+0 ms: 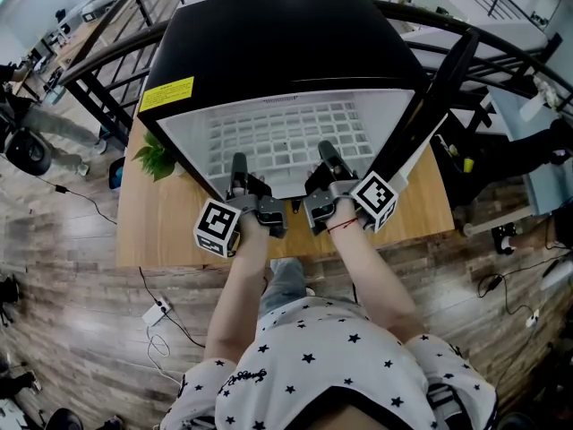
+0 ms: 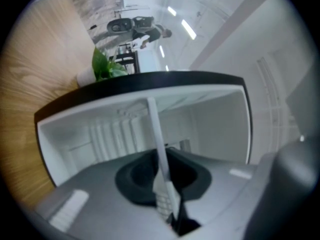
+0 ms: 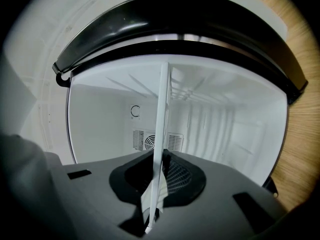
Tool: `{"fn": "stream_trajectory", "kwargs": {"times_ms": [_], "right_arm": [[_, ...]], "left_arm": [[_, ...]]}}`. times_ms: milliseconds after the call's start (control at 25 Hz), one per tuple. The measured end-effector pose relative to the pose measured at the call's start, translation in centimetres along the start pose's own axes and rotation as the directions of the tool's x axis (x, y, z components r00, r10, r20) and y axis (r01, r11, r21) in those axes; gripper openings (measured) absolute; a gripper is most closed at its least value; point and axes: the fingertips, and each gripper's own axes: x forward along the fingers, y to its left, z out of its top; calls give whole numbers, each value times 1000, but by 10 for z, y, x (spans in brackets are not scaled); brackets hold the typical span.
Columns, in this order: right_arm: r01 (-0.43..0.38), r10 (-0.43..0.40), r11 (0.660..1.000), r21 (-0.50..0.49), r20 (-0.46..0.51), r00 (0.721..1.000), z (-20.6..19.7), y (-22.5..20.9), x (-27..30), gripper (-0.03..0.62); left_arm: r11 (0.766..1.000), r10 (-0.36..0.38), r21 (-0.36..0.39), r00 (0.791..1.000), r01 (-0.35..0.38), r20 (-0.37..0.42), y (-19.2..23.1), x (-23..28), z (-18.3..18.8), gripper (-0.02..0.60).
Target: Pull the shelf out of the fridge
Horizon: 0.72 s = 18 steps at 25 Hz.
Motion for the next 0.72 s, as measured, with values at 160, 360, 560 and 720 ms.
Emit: {"fn": "stream_trajectory", "kwargs": {"times_ms": [160, 360, 560, 720], "right_arm": [[11, -11, 1000, -2, -3, 1000, -1, 2, -1, 43], [9, -9, 1000, 9, 1, 1000, 0, 1, -2, 43], [-1, 1, 1000, 15, 1, 1000, -9, -1, -21, 43], [-2, 2, 1000, 16, 1, 1000, -11, 2, -22, 43]], "left_arm": [[1000, 6, -8, 1000, -6, 0, -1, -1, 1, 41], [1000, 12, -10, 1000, -12, 1, -1, -2, 0, 40], [1000, 9, -12, 1000, -8, 6, 1, -24, -2, 40], [1000, 11, -13, 1000, -11, 3, -1, -26, 0, 40]]}}
